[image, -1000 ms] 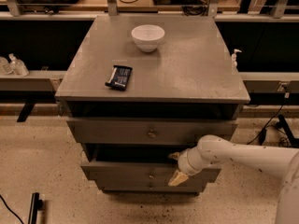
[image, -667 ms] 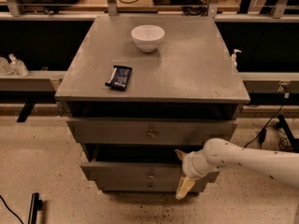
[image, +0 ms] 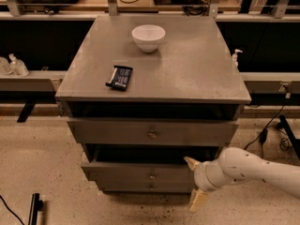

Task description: Open middle drawer

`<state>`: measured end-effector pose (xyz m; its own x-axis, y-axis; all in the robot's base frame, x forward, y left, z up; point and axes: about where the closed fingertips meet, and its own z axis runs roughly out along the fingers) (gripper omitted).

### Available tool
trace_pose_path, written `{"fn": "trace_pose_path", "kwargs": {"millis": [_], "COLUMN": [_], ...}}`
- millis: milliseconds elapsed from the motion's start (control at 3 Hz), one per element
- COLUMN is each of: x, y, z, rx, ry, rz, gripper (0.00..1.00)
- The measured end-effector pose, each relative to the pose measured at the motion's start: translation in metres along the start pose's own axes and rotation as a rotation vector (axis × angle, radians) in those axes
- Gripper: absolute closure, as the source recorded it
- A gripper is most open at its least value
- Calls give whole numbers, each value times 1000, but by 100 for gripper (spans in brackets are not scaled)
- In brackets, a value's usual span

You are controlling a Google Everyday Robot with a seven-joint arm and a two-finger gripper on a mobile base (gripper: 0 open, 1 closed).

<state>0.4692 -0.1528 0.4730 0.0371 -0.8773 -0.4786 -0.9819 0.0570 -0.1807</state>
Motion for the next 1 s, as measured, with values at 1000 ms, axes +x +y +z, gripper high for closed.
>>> {"fn": "trace_pose_path", "kwargs": {"millis": [1000], "x": [37], "y": [87], "z": [-77], "rx": [-29], "ry": [31], "rz": [31], "gripper": [0]}}
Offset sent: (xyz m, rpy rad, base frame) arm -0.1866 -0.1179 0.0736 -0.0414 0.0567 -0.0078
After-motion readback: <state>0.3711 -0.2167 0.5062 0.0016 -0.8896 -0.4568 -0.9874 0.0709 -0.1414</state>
